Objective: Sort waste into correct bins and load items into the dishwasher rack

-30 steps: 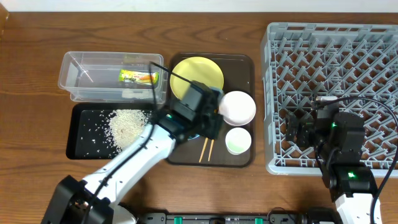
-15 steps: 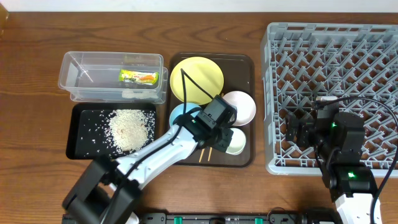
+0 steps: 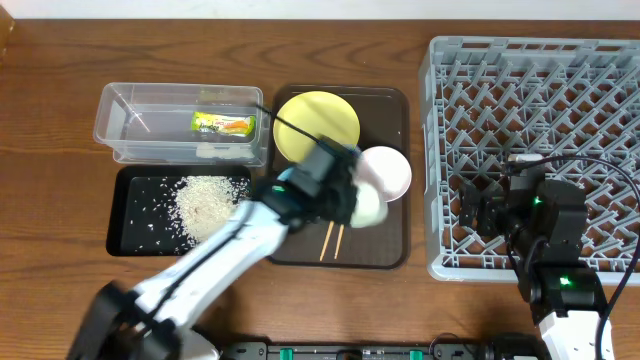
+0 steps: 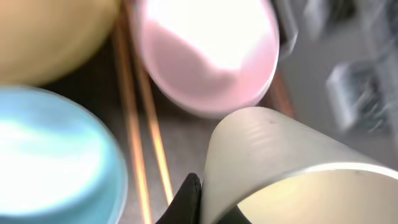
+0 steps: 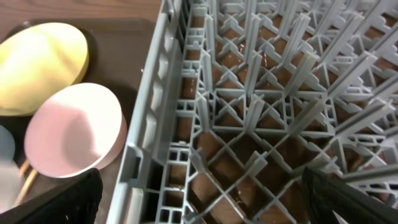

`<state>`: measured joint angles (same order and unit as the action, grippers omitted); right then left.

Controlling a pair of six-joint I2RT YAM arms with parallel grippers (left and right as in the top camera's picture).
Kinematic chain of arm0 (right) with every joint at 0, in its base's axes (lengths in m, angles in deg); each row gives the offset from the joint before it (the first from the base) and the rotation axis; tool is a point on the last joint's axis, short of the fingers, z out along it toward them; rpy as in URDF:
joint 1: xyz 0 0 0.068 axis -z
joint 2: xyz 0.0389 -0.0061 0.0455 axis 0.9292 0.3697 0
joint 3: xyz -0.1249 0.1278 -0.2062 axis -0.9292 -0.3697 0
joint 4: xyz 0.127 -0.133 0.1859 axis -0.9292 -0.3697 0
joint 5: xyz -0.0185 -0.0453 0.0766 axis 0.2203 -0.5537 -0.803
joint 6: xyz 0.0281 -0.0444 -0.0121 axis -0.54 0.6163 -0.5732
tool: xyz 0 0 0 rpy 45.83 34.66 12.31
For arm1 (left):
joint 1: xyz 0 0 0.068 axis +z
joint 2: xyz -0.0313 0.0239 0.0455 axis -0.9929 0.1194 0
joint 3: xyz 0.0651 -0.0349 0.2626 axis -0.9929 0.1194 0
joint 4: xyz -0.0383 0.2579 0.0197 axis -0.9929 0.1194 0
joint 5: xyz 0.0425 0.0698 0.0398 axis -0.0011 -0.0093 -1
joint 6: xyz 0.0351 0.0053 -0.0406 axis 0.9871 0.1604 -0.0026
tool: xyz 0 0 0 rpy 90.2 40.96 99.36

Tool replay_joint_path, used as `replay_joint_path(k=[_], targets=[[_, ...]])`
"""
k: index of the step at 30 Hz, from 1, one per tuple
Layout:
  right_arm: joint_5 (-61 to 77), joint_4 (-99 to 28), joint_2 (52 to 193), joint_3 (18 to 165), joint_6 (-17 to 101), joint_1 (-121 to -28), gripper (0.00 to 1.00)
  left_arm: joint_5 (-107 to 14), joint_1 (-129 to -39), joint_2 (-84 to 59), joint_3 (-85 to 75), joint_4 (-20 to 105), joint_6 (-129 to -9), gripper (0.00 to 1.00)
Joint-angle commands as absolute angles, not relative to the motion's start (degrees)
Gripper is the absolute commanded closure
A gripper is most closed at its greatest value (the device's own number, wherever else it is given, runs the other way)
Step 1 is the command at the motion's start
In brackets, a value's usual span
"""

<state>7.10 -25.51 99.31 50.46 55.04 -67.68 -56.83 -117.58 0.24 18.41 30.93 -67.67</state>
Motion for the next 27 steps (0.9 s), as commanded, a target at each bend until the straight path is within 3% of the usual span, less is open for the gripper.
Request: replay_joint_path(k=[1, 7, 14, 27], targets=[[-0.6, -24.5, 99.5, 51.7, 56.1, -67.5, 0.01, -48.5, -110.3, -2.3, 17.1, 28.4, -71.9, 0.94], [-24.0, -20.5, 102.9, 51.7, 58.9, -67.5, 0.01, -24.1, -98.0, 2.2, 17.2, 16.9, -83.7, 0.94], [-44.4, -14.3, 110.5, 51.7, 63.0, -67.6, 0.01, -0.5, -95.7, 11.4, 17.2, 3.9, -93.9, 0.94], [-52.4, -1.1, 121.8, 51.7, 62.7, -67.6, 0.01, 4.5, -101.4, 14.6, 17.2, 1.3, -95.4, 0.94]])
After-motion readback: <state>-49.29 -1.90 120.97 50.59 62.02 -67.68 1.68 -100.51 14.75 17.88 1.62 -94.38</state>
